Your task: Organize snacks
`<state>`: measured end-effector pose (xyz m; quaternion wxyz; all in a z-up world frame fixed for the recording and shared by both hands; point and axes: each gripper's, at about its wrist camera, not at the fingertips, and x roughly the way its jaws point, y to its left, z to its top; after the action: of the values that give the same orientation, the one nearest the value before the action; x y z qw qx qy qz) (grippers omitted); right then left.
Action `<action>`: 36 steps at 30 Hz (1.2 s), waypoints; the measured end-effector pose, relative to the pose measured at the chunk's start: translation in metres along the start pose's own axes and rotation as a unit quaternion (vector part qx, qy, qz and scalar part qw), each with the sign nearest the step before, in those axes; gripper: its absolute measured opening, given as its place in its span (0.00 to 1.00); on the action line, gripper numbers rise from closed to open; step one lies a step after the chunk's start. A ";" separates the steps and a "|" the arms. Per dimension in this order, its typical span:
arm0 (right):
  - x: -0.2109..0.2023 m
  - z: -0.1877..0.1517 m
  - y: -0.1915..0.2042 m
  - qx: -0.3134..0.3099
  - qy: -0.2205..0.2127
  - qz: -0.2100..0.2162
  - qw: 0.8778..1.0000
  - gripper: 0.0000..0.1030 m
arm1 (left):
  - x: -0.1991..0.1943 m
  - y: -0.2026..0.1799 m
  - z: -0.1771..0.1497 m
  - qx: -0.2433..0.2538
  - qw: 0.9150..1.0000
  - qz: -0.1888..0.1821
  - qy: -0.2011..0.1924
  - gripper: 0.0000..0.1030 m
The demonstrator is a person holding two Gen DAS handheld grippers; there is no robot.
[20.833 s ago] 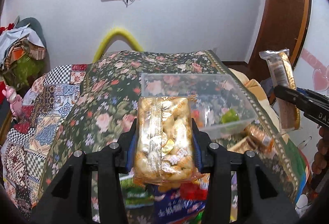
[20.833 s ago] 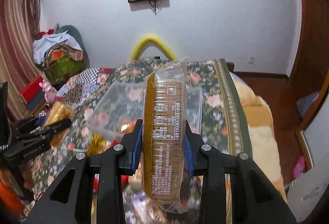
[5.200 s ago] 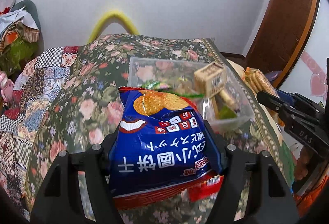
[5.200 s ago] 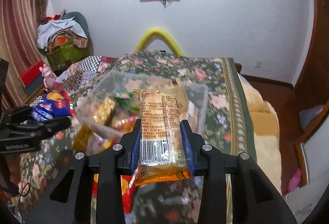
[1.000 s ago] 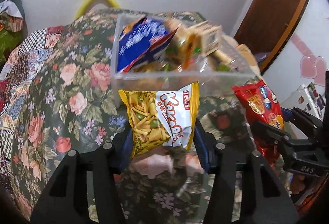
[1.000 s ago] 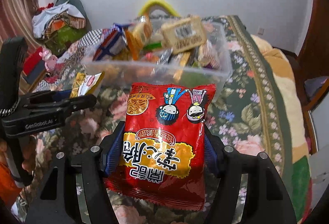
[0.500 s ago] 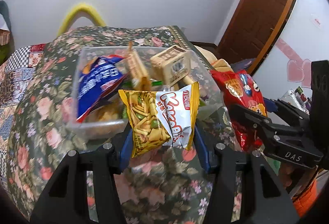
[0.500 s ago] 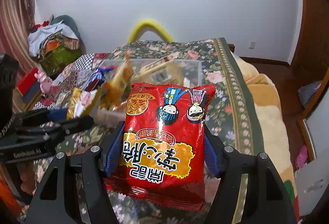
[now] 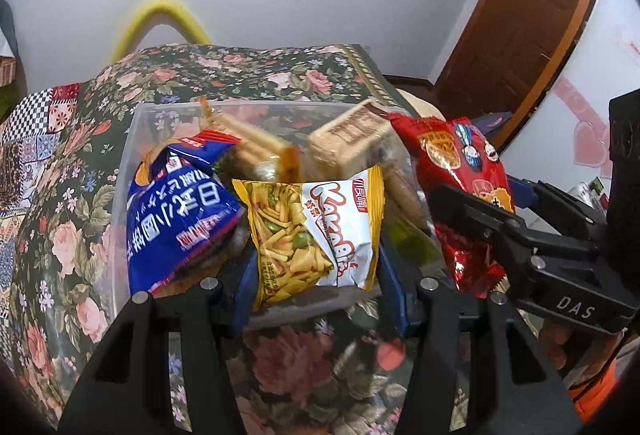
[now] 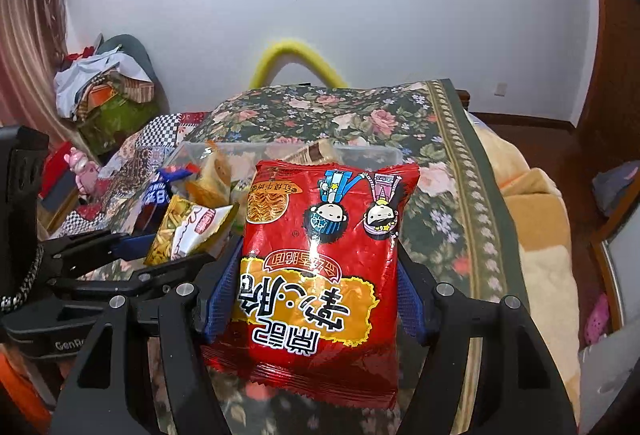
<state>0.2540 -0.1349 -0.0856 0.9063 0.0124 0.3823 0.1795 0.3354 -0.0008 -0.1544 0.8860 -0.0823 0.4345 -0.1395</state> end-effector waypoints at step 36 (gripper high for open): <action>-0.137 0.008 0.023 -0.013 -0.106 -0.003 0.994 0.65 | -0.186 -0.042 -0.019 0.039 0.981 0.051 -0.184 0.64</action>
<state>0.1639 -0.1582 0.0185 0.9425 0.0180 0.2813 0.1794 0.2042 0.0182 -0.0160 0.9593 -0.0495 0.2618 -0.0934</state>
